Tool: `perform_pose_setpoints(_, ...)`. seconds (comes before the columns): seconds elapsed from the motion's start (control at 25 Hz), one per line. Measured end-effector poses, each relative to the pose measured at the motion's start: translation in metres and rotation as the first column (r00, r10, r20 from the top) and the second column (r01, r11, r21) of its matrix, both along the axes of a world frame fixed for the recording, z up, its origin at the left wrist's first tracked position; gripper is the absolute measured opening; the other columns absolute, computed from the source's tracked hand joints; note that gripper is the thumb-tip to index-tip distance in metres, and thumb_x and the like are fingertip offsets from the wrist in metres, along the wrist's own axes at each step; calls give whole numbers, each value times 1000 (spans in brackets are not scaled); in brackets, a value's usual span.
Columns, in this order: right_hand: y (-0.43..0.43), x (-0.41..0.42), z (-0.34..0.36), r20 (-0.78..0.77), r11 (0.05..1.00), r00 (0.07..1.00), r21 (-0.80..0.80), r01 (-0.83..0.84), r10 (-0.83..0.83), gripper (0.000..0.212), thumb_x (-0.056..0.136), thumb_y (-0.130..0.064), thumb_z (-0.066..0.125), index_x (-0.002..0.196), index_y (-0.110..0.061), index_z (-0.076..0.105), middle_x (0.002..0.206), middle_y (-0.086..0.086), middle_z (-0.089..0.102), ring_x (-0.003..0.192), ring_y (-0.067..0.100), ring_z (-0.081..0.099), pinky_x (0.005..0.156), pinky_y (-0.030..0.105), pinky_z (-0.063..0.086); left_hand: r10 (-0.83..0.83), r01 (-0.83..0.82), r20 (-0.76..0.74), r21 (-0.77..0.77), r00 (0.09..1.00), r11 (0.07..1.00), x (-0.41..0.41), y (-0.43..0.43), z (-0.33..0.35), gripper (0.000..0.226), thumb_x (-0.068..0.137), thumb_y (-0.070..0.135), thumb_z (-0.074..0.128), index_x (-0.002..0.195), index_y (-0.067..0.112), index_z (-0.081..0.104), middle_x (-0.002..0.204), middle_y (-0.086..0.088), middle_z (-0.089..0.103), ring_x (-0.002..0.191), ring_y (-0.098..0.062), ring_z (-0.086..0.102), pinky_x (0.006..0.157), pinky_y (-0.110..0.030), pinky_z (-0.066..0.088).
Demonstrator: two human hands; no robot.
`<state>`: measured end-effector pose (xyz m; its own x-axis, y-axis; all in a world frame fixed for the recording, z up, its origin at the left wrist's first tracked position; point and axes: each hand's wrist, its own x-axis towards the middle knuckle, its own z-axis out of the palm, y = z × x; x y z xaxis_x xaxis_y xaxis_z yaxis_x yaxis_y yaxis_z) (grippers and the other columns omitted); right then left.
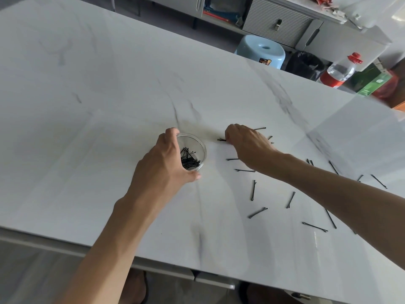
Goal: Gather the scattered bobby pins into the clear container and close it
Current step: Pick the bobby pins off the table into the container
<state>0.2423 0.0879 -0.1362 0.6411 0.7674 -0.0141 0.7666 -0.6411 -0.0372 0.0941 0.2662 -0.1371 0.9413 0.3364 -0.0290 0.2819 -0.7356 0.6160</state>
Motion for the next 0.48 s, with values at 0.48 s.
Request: perform_pose_setpoints(0.48, 14, -13, 46, -316, 924, 942, 382, 14, 116, 12, 83, -15, 73, 94, -10, 71, 88, 1, 67, 74, 13, 60, 70, 23, 48, -5, 5, -10, 1, 1000, 1000, 4, -13, 2, 91, 59, 46, 81, 131, 22, 30, 132, 5, 46, 109, -21, 54, 74, -30, 39)
